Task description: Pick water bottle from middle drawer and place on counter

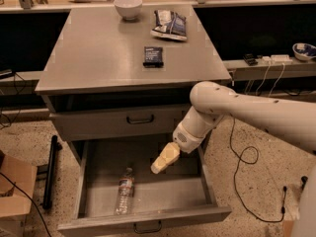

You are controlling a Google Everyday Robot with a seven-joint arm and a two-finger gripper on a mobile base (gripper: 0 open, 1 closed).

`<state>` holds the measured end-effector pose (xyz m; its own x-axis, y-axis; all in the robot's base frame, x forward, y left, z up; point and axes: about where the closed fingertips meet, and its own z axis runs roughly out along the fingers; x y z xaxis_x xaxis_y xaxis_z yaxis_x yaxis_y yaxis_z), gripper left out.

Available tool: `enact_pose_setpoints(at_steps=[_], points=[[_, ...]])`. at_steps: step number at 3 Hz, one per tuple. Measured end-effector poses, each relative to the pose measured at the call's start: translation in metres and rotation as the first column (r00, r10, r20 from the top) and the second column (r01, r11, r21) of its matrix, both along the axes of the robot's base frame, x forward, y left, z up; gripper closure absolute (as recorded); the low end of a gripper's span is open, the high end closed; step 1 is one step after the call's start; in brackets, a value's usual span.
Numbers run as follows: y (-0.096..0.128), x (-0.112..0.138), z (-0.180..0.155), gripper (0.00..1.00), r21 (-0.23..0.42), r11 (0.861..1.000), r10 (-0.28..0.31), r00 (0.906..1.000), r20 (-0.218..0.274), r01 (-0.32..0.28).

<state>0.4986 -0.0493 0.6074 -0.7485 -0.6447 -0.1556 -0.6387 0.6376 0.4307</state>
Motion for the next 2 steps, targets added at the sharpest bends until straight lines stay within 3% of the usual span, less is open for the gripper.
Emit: enact_pose_setpoints(at_steps=[1, 2], points=[[0.036, 0.008, -0.035, 0.00, 0.120, 0.986, -0.107, 0.9932, -0.045, 0.112], [0.075, 0.027, -0.072, 0.00, 0.144, 0.950, -0.264, 0.9581, -0.111, 0.279]])
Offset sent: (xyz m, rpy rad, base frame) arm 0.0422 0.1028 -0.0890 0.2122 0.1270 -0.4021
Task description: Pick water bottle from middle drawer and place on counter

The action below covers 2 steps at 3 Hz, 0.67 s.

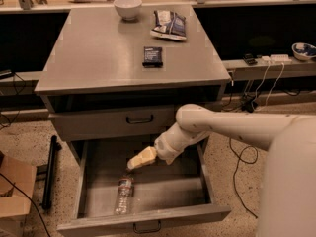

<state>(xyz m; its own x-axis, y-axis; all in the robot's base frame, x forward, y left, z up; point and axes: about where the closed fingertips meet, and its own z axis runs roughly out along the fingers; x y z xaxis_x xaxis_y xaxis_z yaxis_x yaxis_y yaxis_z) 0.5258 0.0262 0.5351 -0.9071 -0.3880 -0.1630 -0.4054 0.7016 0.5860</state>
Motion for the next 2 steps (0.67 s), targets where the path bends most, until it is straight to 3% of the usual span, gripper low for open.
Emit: enact_pose_setpoints(at_steps=[1, 2], points=[[0.035, 0.015, -0.034, 0.00, -0.032, 0.992, -0.121, 0.9896, -0.077, 0.119], [0.058, 0.018, -0.058, 0.00, -0.048, 0.985, -0.170, 0.9757, -0.138, 0.165]])
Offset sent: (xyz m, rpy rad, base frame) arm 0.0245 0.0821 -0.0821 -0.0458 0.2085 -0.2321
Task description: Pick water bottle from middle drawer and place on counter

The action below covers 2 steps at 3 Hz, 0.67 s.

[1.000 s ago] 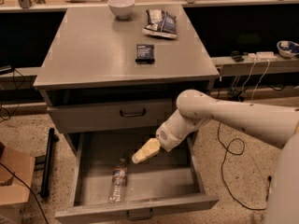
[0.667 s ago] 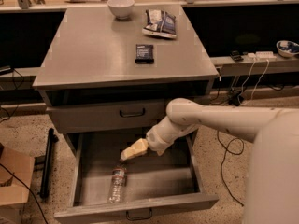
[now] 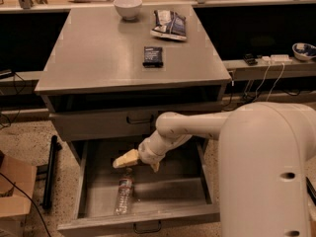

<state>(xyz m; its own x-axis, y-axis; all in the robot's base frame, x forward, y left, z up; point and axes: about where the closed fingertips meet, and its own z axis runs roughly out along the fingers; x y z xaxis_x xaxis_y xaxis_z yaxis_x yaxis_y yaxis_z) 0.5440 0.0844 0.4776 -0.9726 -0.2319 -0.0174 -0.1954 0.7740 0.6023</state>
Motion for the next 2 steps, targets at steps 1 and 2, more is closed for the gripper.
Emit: enact_pose_setpoints(at_steps=[1, 2], points=[[0.018, -0.005, -0.022, 0.00, -0.005, 0.998, -0.058, 0.9953, -0.077, 0.058], [0.034, -0.012, -0.043, 0.00, -0.015, 0.996, -0.090, 0.9855, -0.144, 0.089]])
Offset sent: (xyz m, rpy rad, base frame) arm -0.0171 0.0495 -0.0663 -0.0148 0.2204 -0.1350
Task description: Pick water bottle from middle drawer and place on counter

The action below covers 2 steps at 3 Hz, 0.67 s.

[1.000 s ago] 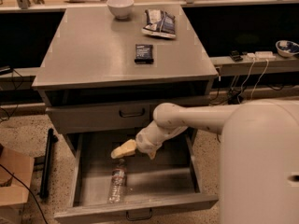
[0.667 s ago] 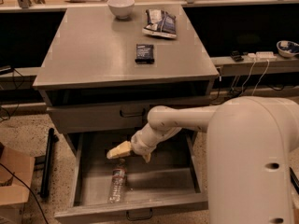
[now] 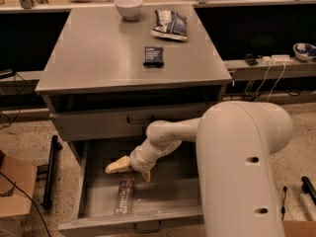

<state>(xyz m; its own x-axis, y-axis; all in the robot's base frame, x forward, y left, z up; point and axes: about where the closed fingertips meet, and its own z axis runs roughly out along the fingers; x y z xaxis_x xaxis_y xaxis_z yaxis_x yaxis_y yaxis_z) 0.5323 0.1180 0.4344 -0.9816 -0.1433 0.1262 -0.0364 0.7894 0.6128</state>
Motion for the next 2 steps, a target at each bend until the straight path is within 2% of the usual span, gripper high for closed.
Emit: enact_pose_setpoints(at_steps=[1, 2], points=[[0.004, -0.016, -0.037, 0.00, -0.036, 0.999, -0.034, 0.9941, -0.103, 0.030], [0.005, -0.027, -0.056, 0.00, -0.057, 0.998, -0.049, 0.9860, -0.159, 0.041]])
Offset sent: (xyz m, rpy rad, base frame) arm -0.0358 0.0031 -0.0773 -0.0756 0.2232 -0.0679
